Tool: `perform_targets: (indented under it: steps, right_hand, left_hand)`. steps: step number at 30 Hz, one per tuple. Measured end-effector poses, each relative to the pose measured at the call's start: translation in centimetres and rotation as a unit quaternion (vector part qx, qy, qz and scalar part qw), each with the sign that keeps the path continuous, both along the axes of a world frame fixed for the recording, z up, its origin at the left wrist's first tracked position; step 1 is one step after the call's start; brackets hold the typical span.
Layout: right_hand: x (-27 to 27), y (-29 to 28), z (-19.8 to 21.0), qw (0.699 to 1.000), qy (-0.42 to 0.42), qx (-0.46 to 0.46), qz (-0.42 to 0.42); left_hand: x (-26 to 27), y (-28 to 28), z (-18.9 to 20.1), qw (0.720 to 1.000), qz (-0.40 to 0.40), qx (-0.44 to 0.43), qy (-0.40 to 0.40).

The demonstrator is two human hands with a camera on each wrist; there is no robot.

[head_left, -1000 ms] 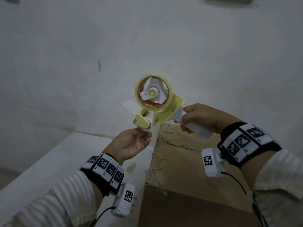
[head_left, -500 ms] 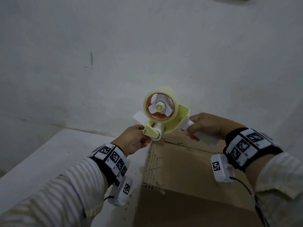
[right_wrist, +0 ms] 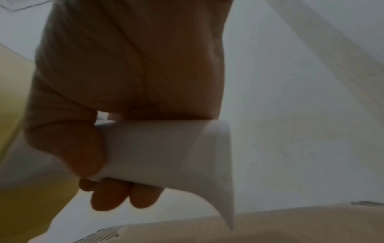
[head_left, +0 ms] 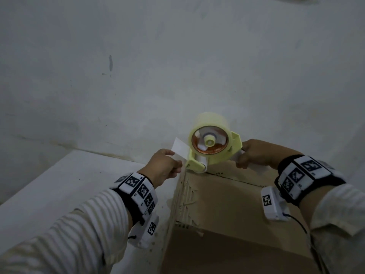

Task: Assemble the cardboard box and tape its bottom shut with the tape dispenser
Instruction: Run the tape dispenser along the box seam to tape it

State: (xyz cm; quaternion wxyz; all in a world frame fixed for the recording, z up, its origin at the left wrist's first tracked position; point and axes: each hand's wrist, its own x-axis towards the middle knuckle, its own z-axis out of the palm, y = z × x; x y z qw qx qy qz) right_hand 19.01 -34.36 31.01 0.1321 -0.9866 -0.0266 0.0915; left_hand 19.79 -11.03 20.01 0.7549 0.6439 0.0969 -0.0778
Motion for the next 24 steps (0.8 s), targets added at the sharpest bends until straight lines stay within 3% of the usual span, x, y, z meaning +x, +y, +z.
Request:
perform_targets:
  steps: [13, 19, 24]
  right_hand:
    - [0.4, 1.4, -1.6, 0.996, 0.053, -0.071, -0.032]
    - [0.3, 1.6, -1.8, 0.995, 0.053, -0.077, -0.025]
    - [0.3, 1.5, -1.9, 0.996, 0.051, -0.076, -0.025]
  left_hand:
    - [-0.8, -1.0, -1.8, 0.999, -0.012, -0.029, 0.033]
    - [-0.7, -1.4, -2.1, 0.999, -0.005, 0.046, 0.009]
    - [-1.2, -1.1, -1.9, 0.991, -0.029, 0.127, 0.035]
